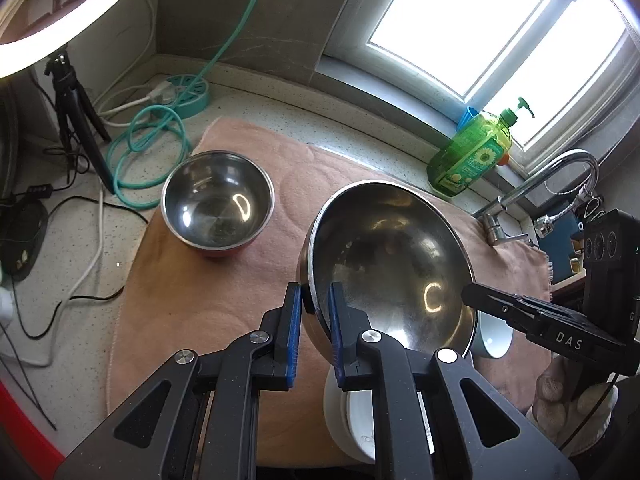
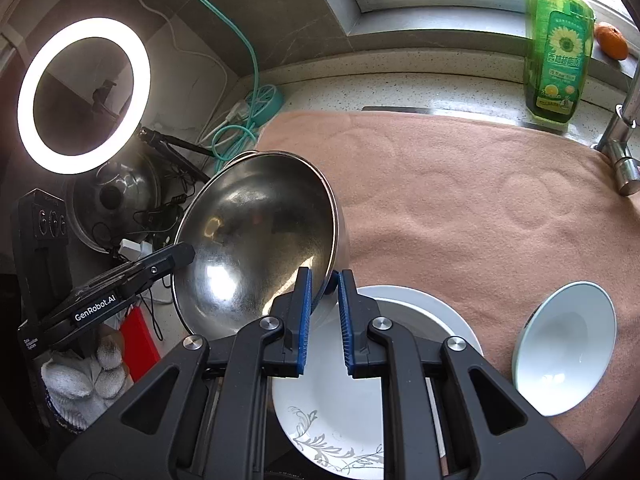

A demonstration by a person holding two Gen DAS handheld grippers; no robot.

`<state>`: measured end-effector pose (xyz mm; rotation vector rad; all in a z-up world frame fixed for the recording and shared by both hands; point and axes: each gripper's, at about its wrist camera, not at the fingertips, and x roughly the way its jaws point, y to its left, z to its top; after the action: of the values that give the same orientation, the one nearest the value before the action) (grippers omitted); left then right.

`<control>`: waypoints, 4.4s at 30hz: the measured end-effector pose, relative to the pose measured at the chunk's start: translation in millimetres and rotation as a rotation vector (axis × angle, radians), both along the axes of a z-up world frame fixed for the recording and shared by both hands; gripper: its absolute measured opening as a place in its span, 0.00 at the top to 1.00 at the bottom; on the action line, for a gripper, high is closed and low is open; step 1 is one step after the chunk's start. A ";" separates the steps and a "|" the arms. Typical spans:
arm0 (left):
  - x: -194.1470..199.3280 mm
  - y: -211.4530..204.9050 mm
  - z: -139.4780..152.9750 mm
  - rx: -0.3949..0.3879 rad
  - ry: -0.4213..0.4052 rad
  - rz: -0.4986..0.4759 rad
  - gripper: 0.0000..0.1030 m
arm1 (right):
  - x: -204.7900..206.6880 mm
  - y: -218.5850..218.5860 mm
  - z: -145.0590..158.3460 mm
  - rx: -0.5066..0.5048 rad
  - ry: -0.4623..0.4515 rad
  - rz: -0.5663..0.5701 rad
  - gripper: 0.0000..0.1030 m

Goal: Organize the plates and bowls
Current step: 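Carry the large steel bowl toward the red-outside steel bowl, then lower the large steel bowl onto the towel and open the left gripper, then move the left gripper to the rim of the red-outside steel bowl, then close the left gripper on the red bowl rim and lift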

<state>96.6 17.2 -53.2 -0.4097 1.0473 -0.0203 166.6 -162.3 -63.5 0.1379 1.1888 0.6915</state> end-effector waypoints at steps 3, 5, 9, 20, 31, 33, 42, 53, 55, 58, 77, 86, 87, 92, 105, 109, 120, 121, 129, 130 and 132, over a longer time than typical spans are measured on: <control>-12.0 12.1 -4.0 0.003 0.010 0.033 0.89 | -6.3 15.8 -6.8 -0.012 0.009 0.037 0.87; -19.5 19.5 -7.7 0.001 0.017 0.056 0.89 | -10.8 25.7 -11.3 -0.022 0.012 0.063 0.87; -34.2 32.3 -16.6 -0.005 0.037 0.093 0.89 | -17.2 42.9 -20.1 -0.044 0.019 0.105 0.87; -58.5 52.3 -35.7 -0.006 0.086 0.140 0.89 | -30.1 70.9 -46.8 -0.093 0.056 0.177 0.87; -68.0 58.7 -56.8 -0.006 0.147 0.147 0.89 | -40.0 82.7 -62.6 -0.126 0.067 0.211 0.87; -69.7 59.9 -58.4 -0.006 0.151 0.148 0.89 | -41.1 85.1 -61.8 -0.129 0.060 0.218 0.87; -72.2 60.8 -64.0 -0.011 0.173 0.139 0.89 | -42.2 85.1 -62.7 -0.127 0.070 0.237 0.87; -72.0 59.2 -62.8 0.016 0.178 0.128 0.88 | -41.7 85.2 -59.3 -0.129 0.047 0.240 0.87; -72.1 58.0 -59.5 0.036 0.171 0.130 0.88 | -41.1 84.3 -56.5 -0.129 0.038 0.234 0.87; -72.7 57.6 -51.9 0.074 0.154 0.140 0.86 | -39.7 82.4 -49.6 -0.132 0.014 0.226 0.85; -51.4 49.5 -11.8 0.230 0.036 0.123 0.31 | -21.1 77.1 5.1 -0.143 -0.214 0.141 0.21; -28.2 52.3 -13.8 0.246 0.049 0.104 0.31 | -8.7 84.7 8.6 -0.165 -0.236 0.104 0.20; -25.1 53.2 -14.3 0.242 0.052 0.100 0.31 | -7.1 85.5 8.8 -0.169 -0.239 0.101 0.20; -9.8 59.6 -15.8 0.223 0.045 0.093 0.31 | 1.7 91.2 10.8 -0.180 -0.252 0.086 0.20; 26.7 79.5 -32.4 0.162 0.057 0.088 0.31 | 34.7 109.3 -0.1 -0.208 -0.237 0.058 0.21; 35.4 83.9 -39.0 0.146 0.068 0.083 0.31 | 46.7 116.6 -8.3 -0.210 -0.212 0.063 0.21; 52.0 96.4 -55.8 0.112 0.098 0.084 0.34 | 75.2 127.6 -33.9 -0.159 -0.098 0.049 0.21; 53.5 97.8 -57.4 0.107 0.100 0.082 0.35 | 76.8 129.1 -35.6 -0.152 -0.090 0.050 0.21; 65.7 97.9 -66.7 0.081 0.119 0.050 0.60 | 88.3 144.9 -51.8 -0.125 -0.020 0.076 0.34; 66.9 97.7 -67.4 0.080 0.120 0.047 0.62 | 89.6 146.8 -53.9 -0.125 -0.013 0.079 0.40; 69.0 97.6 -68.8 0.081 0.124 0.039 0.68 | 92.5 150.3 -58.1 -0.119 0.008 0.085 0.44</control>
<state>165.6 114.8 -122.1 -0.3616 1.1581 0.0828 259.2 -12.0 -121.6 -0.0093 1.2462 0.6926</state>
